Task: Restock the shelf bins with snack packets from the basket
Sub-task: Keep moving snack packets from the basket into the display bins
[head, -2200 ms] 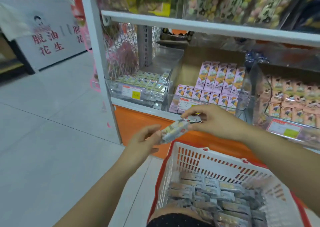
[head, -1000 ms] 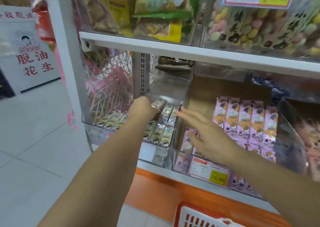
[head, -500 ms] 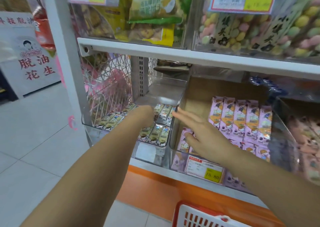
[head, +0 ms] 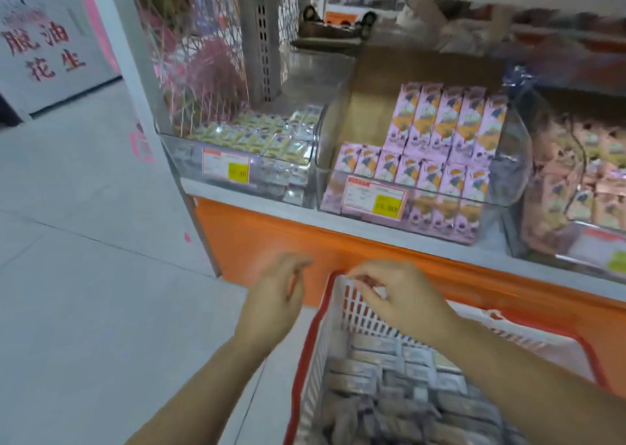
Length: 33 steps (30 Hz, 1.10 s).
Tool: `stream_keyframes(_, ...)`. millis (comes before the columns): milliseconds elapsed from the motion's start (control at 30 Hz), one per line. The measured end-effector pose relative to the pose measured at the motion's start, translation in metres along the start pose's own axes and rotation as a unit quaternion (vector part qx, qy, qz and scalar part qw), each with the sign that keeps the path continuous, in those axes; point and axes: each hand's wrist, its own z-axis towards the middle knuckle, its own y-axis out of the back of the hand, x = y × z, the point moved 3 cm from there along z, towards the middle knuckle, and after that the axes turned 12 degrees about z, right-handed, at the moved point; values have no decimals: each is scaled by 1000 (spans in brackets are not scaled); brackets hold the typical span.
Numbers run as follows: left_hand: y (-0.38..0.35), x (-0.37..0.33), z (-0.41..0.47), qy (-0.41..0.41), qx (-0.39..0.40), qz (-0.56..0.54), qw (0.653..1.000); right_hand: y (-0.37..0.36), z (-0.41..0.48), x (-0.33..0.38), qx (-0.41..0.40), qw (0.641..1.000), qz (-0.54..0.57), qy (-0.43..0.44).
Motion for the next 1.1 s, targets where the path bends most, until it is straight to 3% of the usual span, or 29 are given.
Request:
stream_keyframes(67, -40, 12, -29, 23, 98, 27, 995, -21, -22, -33, 86, 989, 2, -124)
stream_keyframes(133, -67, 18, -45, 27, 142, 21, 989, -39, -47, -66, 136, 956, 33, -256)
stream_keyframes(267, -87, 17, -52, 58, 140, -4, 988, -69, -85, -107, 189, 902, 76, -381)
stream_keyframes(400, -91, 19, -53, 65, 134, -16, 989, -105, -101, -135, 244, 874, 64, -415)
stream_keyframes(567, -92, 22, -55, 77, 149, -19, 986, -143, -106, -149, 244, 863, 23, -442)
stream_keyframes(667, -94, 22, -56, 82, 158, -26, 984, -155, -106, -155, 202, 869, 8, -453)
stream_keyframes(800, -95, 25, -57, 79, 157, -23, 984, -159, -97, -155, 192, 879, 3, -437)
stream_keyframes(1100, -92, 22, -56, 66, 179, 1, 982, -109, -73, -119, 293, 892, 12, -344)
